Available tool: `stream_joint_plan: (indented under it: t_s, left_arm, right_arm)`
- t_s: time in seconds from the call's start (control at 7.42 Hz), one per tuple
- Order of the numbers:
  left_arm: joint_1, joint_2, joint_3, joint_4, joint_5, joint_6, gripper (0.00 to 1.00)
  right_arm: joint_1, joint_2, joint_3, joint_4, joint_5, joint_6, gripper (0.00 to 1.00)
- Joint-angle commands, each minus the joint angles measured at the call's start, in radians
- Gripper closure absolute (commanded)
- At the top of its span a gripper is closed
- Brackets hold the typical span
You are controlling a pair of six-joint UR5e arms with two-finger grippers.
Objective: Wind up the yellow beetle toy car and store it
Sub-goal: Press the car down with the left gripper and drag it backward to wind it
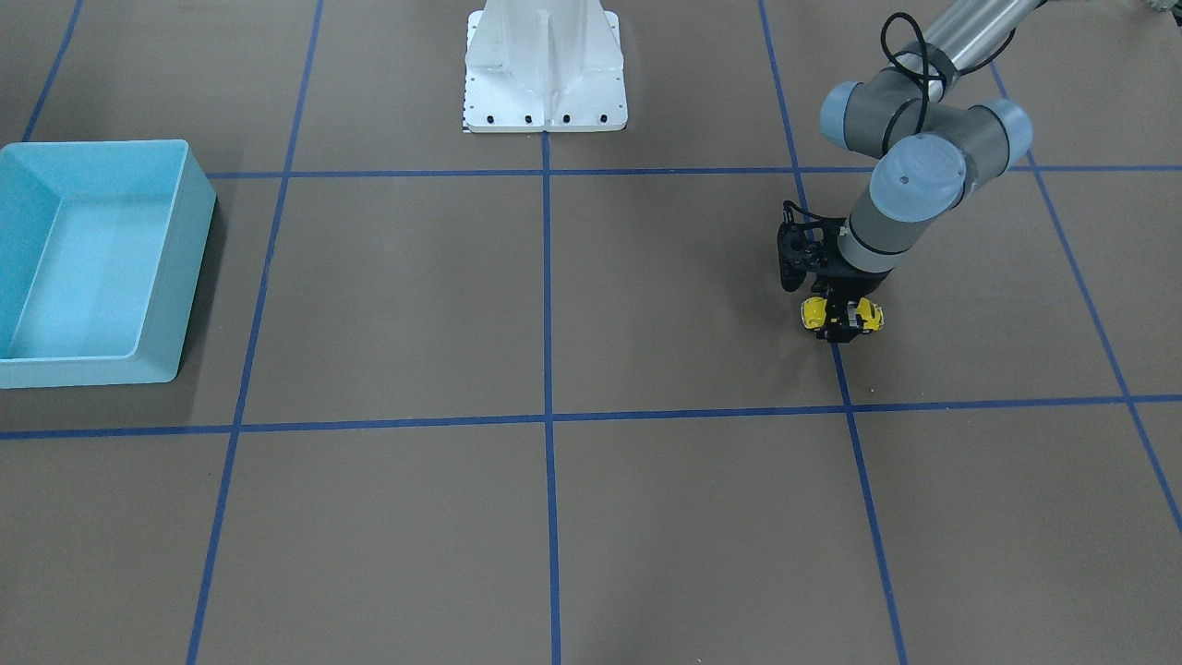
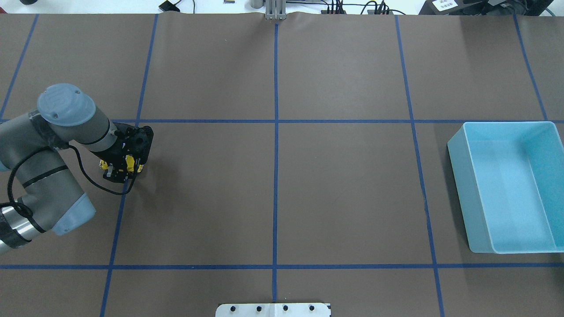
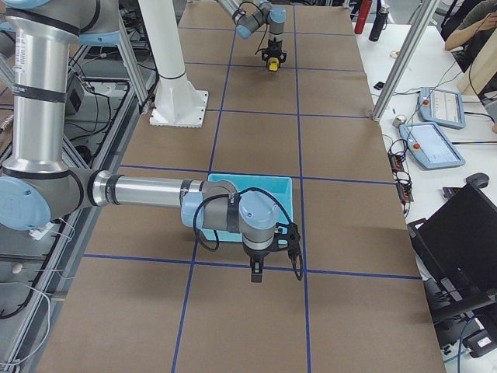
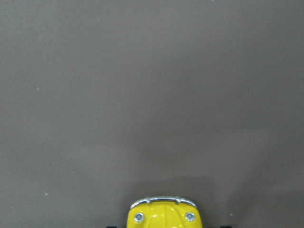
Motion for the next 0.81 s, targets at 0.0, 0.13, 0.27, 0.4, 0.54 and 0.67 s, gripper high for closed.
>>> stream_joint_plan:
  t_s: [0.0,0.13,0.27,0.4,0.54,0.67]
  left_arm:
    - [0.000,-0.003,0.003,0.001,-0.004,0.000,0.35]
    - [0.000,-0.002,0.001,0.001,-0.006,0.001,0.45]
    - [0.000,0.000,-0.002,0.001,-0.006,0.001,0.48]
    - [0.000,0.000,-0.002,0.003,-0.006,0.001,0.46]
    - [0.000,0.000,-0.002,0.003,-0.006,0.001,0.46]
    - [0.000,0.000,-0.006,0.003,-0.006,0.001,0.46]
  right_arm:
    - [0.000,-0.001,0.002,0.000,0.000,0.000,0.00]
    - [0.000,0.001,0.002,0.000,0.000,0.000,0.00]
    - [0.000,0.001,0.002,0.000,0.000,0.000,0.00]
    - [0.000,0.001,0.004,0.000,0.000,0.000,0.00]
    - [0.000,0.001,0.002,0.000,0.000,0.000,0.00]
    - [0.000,0.002,0.002,0.000,0.000,0.000,0.00]
